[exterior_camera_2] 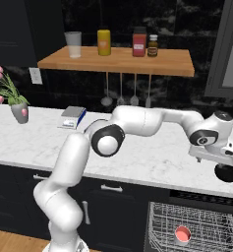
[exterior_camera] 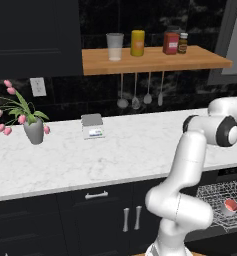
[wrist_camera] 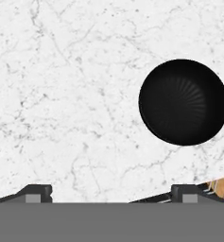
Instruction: Pick up the cup and bowl from the counter, place them in the dishwasher, and close the dishwasher door.
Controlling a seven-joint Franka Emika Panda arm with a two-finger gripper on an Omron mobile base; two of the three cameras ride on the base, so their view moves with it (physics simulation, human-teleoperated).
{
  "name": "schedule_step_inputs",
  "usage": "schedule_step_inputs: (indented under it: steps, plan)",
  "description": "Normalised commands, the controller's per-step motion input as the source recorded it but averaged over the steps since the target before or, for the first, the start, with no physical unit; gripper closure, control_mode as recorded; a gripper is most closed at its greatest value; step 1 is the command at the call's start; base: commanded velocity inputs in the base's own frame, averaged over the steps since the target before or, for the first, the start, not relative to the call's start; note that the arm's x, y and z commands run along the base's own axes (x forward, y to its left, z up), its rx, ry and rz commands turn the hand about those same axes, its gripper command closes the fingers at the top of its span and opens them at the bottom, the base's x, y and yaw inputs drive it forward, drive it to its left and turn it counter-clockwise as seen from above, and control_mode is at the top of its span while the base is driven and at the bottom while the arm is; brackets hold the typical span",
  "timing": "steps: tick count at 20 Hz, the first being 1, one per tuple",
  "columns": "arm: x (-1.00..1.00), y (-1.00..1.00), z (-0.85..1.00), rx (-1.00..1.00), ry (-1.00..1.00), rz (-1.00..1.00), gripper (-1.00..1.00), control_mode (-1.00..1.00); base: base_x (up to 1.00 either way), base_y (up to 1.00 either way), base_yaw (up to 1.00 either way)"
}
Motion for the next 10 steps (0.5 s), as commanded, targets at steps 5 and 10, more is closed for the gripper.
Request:
schedule_step_inputs:
  steps: [5,10]
  plan:
    - [0.23,-0.32,-0.34,0.00,0.00,-0.02,-1.00,-1.00,0.00,0.00,0.00]
    - [0.43,-0.08,-0.47,0.03,0.00,0.00,-1.00,-1.00,0.00,0.00,0.00]
